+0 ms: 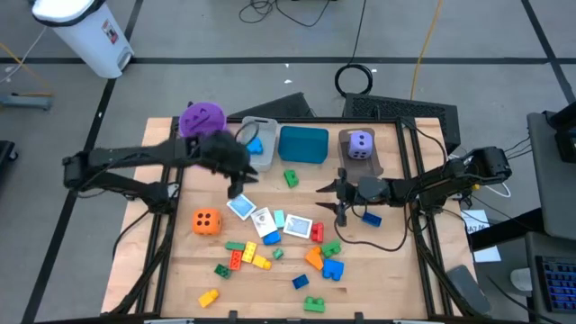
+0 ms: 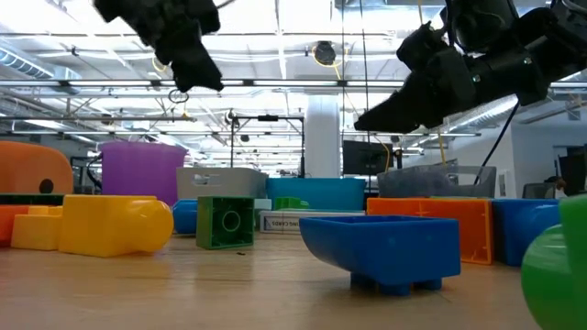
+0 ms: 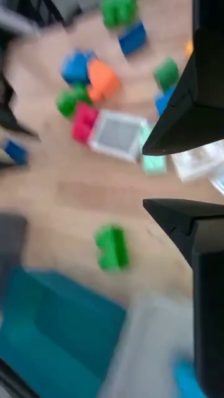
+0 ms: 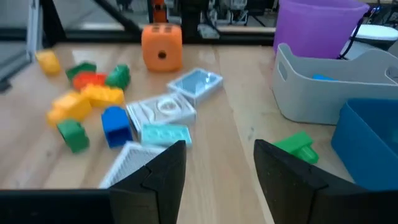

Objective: Pick & Place Toys
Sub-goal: Put the red game piece into the gray bin

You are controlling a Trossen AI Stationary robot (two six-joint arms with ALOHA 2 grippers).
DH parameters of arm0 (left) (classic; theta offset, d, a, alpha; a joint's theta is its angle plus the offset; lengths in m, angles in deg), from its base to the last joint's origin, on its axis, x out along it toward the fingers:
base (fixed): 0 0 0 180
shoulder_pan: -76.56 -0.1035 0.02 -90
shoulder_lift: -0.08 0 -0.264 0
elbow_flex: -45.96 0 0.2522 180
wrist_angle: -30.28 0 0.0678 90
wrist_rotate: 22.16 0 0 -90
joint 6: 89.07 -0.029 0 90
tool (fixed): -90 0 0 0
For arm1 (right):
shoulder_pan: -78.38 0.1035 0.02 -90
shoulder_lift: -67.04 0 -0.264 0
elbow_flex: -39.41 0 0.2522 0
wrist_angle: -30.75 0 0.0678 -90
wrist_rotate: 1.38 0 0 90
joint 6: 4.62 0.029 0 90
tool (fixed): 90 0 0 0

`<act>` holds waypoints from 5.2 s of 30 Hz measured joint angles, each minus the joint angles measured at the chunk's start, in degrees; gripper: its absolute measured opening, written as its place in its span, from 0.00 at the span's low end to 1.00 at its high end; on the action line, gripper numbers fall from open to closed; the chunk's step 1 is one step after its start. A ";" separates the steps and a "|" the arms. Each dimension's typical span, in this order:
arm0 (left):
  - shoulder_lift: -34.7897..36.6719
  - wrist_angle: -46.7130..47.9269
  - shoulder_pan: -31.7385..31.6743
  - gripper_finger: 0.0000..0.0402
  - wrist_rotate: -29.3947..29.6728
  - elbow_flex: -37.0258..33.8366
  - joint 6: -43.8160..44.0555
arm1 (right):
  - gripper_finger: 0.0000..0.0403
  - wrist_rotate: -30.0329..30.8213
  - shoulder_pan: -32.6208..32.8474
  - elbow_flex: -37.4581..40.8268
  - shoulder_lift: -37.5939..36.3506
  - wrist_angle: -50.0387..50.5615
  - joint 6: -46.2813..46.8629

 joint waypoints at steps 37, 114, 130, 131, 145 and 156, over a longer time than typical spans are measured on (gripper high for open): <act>-14.78 -59.29 24.84 0.32 24.75 -18.87 3.78 | 0.45 2.98 15.75 -1.29 0.09 18.05 57.98; -16.53 -73.06 18.57 0.32 24.61 -18.19 8.87 | 0.02 -12.86 -0.92 -1.20 -3.37 -20.07 27.58; -16.76 -68.32 11.16 0.61 13.90 -9.20 12.92 | 0.01 -6.09 -1.17 -1.25 -4.57 -21.26 12.60; -17.29 -68.43 11.16 0.63 14.16 -8.48 12.77 | 0.01 -6.09 -1.17 -1.25 -4.57 -21.86 12.52; -32.14 -68.26 11.16 0.68 9.83 4.87 10.43 | 0.01 -6.11 -1.17 -1.36 -4.57 -25.66 9.90; -36.62 -68.16 11.16 0.67 7.79 10.09 7.60 | 0.01 -7.16 -1.15 -1.36 -4.57 -27.24 10.01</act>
